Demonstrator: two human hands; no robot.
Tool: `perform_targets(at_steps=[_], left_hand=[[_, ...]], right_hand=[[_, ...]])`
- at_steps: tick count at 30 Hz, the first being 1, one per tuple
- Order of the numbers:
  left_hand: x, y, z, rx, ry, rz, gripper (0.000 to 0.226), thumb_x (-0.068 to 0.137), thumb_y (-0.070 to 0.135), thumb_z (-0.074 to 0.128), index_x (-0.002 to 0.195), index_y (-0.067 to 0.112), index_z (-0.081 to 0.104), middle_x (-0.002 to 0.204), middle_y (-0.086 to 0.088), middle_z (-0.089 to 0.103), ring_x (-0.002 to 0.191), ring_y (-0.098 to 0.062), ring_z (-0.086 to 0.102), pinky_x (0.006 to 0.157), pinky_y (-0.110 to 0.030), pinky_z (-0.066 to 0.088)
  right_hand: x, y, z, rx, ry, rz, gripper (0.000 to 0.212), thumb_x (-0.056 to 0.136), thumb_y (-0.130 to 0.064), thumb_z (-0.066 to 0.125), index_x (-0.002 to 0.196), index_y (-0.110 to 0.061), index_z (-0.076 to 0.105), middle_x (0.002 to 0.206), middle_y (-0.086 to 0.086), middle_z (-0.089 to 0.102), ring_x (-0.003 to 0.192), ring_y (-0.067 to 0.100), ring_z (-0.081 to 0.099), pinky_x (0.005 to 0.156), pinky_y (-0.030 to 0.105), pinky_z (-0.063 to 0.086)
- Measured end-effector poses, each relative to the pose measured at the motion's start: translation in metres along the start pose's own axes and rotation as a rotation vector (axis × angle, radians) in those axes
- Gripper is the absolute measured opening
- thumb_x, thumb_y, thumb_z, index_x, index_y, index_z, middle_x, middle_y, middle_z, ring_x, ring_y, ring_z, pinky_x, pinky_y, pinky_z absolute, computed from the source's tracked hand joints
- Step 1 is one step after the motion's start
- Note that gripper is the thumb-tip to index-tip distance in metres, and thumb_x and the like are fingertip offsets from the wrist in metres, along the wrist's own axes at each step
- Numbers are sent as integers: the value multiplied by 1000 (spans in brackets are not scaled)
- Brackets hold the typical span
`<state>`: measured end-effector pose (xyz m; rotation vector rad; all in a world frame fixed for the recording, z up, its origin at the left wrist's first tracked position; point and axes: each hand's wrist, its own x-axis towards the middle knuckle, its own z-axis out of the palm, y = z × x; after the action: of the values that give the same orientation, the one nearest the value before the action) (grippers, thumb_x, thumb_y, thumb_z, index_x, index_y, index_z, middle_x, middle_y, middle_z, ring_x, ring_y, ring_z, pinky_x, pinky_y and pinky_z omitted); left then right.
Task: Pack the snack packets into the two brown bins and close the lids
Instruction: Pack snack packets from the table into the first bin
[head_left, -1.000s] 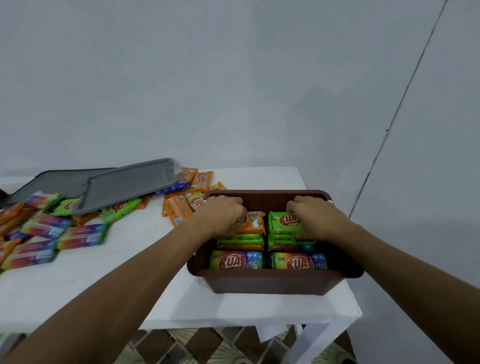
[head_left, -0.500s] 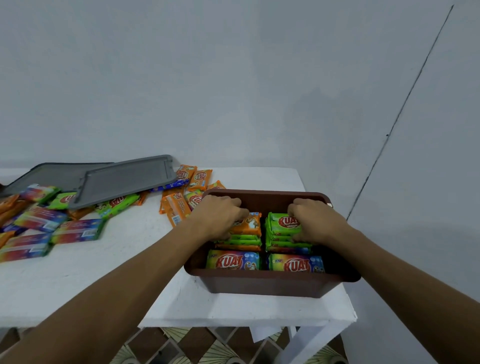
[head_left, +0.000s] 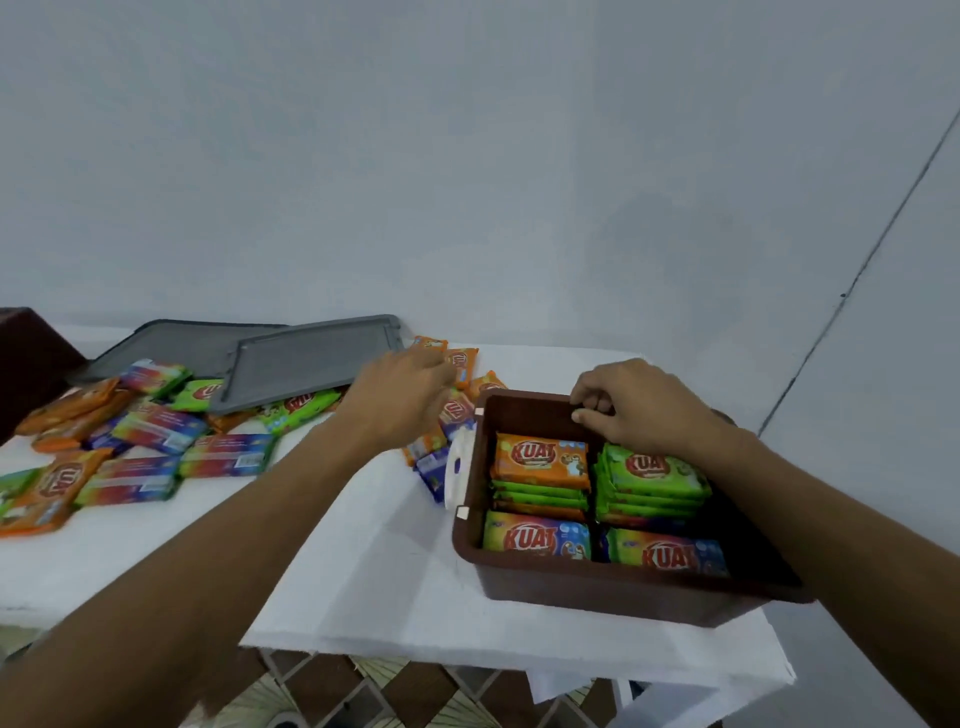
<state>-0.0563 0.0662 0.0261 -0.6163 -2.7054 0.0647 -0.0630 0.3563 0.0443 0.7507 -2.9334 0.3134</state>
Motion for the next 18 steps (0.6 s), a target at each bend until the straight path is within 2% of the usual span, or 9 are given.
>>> perform_targets(at_steps=[3,5,8,11,13,15,18], left_hand=[[-10,-46,2,31,-122,-59,24,93,23,52,115,20,61,113,-1,60,101,-23,56,72,-34,46],[-16,-69,10,10,-240,-19,37,92,25,58,129,25,56,130,0,56,116,-22,53,89,-37,48],[-17,-89,38,23,-382,121,61,87,28,69,141,29,43,150,3,40,137,-19,37,108,-37,37],[-6,-94,69,-4,-479,262,80,83,31,73,149,34,28,159,7,23,147,-19,18,116,-43,25],[3,-94,83,-18,-519,339,85,83,35,72,152,33,22,161,6,18,148,-19,11,118,-45,16],[14,-101,94,-47,-468,416,81,84,42,70,150,32,26,158,6,26,147,-19,17,119,-46,16],[11,-119,100,-67,-383,491,65,90,52,57,144,25,35,149,0,38,137,-20,34,112,-39,27]], right_hand=[[39,-22,5,21,6,-1,14,86,-37,63,99,-33,67,88,-17,64,88,11,60,77,36,53],[66,-36,12,27,-17,2,14,87,-34,62,100,-33,67,90,-17,65,90,11,61,79,36,52],[104,-50,25,20,-83,19,16,89,-33,61,103,-32,67,91,-15,63,91,12,59,80,36,52],[135,-54,40,51,-214,90,19,89,-28,62,106,-26,69,102,-7,67,87,13,59,81,34,51],[150,-56,49,69,-307,118,19,88,-22,64,104,-21,72,104,-3,70,83,10,57,79,27,48],[163,-61,57,70,-384,145,19,86,-16,64,102,-19,73,98,-5,70,84,8,56,75,22,42],[177,-69,66,50,-511,189,21,85,-17,64,103,-22,72,88,-8,64,86,11,57,72,22,42]])
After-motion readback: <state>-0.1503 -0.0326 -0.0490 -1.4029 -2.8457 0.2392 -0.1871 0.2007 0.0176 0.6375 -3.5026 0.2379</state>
